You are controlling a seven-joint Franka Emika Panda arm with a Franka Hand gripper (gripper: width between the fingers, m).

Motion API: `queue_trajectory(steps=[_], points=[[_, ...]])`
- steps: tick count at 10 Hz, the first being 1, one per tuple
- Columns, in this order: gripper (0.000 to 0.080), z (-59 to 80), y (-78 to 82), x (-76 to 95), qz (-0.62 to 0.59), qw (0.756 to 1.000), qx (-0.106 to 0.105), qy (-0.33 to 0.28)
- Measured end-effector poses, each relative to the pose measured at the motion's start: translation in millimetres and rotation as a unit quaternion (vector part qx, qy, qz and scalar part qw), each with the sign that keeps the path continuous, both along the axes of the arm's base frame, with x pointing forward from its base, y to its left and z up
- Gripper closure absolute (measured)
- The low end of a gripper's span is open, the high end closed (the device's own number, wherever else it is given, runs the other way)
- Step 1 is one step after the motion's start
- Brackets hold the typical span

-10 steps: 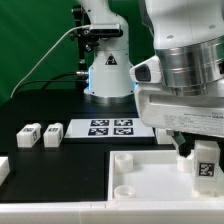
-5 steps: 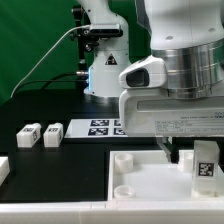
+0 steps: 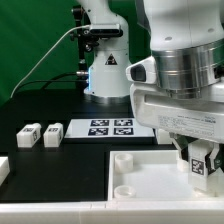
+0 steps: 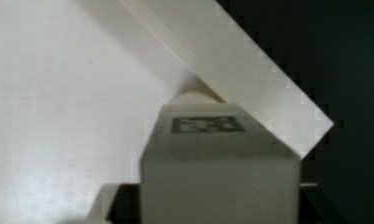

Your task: Assemble one leg

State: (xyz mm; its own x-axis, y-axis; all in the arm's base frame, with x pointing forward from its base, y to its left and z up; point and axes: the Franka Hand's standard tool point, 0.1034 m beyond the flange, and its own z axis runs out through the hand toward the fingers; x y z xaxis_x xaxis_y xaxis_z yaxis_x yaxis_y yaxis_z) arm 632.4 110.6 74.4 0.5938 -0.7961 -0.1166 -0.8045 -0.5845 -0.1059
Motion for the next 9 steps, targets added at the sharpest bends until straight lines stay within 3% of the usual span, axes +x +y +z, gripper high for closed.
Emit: queue_trajectory(steps=[2,6,7,8,9], points=[[0.0509,0.0,-1.4,0.6,-0.165,0.986,0.010,0.026],[0.0508,-3.5,-4.4,-0.8,-0.439,0.895,0.033,0.074],[0.0435,-3.7,-3.9,-1.0,-0.425,0.902,0.032,0.072],[0.0435,-3.7,-3.6,-1.1,-0.411,0.909,0.032,0.069],[0.0254,-3.8,-2.4,-1.4,-0.407,0.910,0.032,0.069]])
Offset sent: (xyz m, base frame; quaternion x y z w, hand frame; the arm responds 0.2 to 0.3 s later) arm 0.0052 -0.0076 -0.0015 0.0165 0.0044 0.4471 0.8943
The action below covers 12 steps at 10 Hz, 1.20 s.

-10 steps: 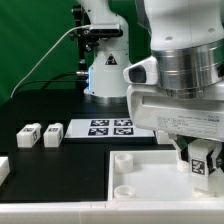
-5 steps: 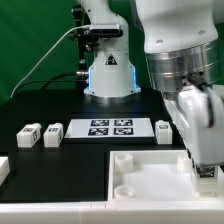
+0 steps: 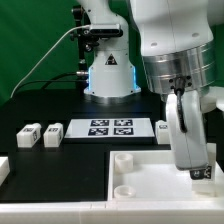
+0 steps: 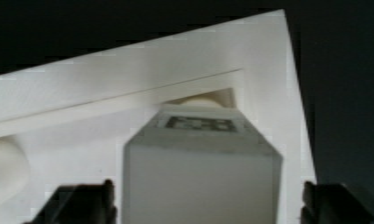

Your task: Assemble one leg

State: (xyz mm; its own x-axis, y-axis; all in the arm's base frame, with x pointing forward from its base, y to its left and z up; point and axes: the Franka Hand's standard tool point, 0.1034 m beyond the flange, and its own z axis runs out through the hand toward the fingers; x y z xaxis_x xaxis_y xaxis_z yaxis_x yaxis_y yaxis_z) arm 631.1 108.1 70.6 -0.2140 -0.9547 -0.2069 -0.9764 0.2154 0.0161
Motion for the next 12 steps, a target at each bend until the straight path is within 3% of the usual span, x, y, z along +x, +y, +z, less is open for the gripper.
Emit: queue_trajectory(steps=[1,2,6,9,10,11,12], points=[[0.0254,-0.1,3.9,-1.1,0.063,0.998,-0.002,-0.011],[0.0170,1.0,6.8,-2.5,0.164,0.986,-0.003,-0.028],[0.0151,3.2,10.1,-2.5,0.421,0.904,-0.015,-0.078],[0.0150,2.9,6.9,-1.7,0.609,0.787,-0.045,-0.091],[0.0150,2.9,6.7,-0.3,0.633,0.766,-0.049,-0.098],[0.0150,2.9,6.8,-0.4,0.608,0.787,-0.048,-0.095],[0.0269,2.9,6.5,-0.4,0.611,0.784,-0.048,-0.095]])
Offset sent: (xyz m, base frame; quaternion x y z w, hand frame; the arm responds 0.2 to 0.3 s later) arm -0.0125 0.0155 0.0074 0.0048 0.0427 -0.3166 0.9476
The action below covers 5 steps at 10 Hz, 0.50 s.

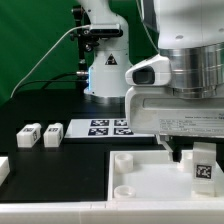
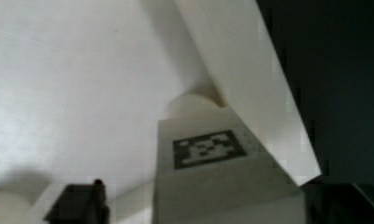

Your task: Assemble one leg

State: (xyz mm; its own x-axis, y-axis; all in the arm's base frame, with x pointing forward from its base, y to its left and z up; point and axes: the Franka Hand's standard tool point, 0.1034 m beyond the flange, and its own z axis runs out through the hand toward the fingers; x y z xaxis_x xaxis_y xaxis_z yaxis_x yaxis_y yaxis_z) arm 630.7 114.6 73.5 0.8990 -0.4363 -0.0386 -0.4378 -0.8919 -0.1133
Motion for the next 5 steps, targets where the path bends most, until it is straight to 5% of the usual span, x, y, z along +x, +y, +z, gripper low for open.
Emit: queue_trajectory(steps=[1,2,3,5], points=[[0.0269,0.0,0.5,-0.1,-0.029,1.000,0.002,0.004],[0.0452,0.1,2.1,-0.2,-0.097,0.995,0.006,0.012],[0.0508,0.0,2.2,-0.3,-0.142,0.990,0.007,0.018],[0.0508,0.0,2.5,-0.4,-0.224,0.974,0.009,0.028]])
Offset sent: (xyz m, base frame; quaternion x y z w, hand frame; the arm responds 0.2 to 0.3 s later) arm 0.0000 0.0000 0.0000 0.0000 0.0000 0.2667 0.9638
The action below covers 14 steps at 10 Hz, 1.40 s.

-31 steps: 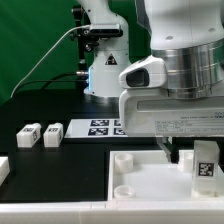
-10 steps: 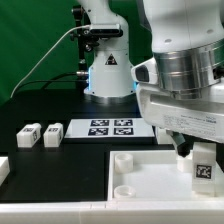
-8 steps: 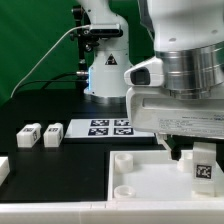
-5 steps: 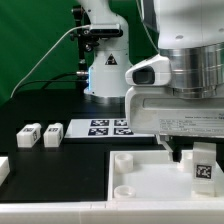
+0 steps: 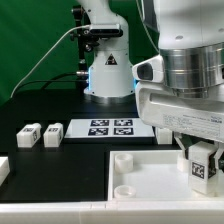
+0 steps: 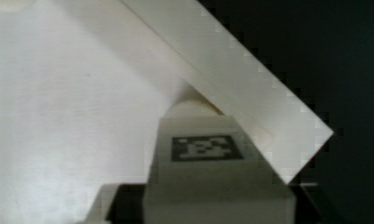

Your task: Assemble one leg

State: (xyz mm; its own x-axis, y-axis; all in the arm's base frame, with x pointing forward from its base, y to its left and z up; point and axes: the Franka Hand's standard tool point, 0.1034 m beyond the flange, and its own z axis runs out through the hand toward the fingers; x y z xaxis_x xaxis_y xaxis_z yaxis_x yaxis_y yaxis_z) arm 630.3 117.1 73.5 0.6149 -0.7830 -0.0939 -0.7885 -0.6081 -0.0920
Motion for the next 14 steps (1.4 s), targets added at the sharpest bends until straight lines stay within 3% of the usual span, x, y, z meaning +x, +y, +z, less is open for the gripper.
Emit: queue_trajectory(steps=[2,3,7,8,9,10,11,12,14], points=[[0.0508,0.2,0.0,0.3,-0.088,0.996,0.005,0.011],[0.0508,0.8,-0.6,1.1,-0.182,0.983,0.009,0.023],[0.0506,-2.0,-0.1,2.6,-0.453,0.889,0.039,0.050],[0.0506,-1.9,1.0,3.0,-0.463,0.884,0.040,0.049],[0.0506,-2.2,1.2,2.5,-0.441,0.896,0.039,0.046],[0.0323,-2.8,2.3,2.5,-0.407,0.912,0.039,0.038],[0.0323,-5.2,2.1,1.4,-0.341,0.939,0.037,0.021],[0.0208,-6.7,-1.7,1.4,-0.254,0.967,0.032,-0.001],[0.0168,-4.6,6.9,0.6,-0.127,0.992,0.016,-0.022]])
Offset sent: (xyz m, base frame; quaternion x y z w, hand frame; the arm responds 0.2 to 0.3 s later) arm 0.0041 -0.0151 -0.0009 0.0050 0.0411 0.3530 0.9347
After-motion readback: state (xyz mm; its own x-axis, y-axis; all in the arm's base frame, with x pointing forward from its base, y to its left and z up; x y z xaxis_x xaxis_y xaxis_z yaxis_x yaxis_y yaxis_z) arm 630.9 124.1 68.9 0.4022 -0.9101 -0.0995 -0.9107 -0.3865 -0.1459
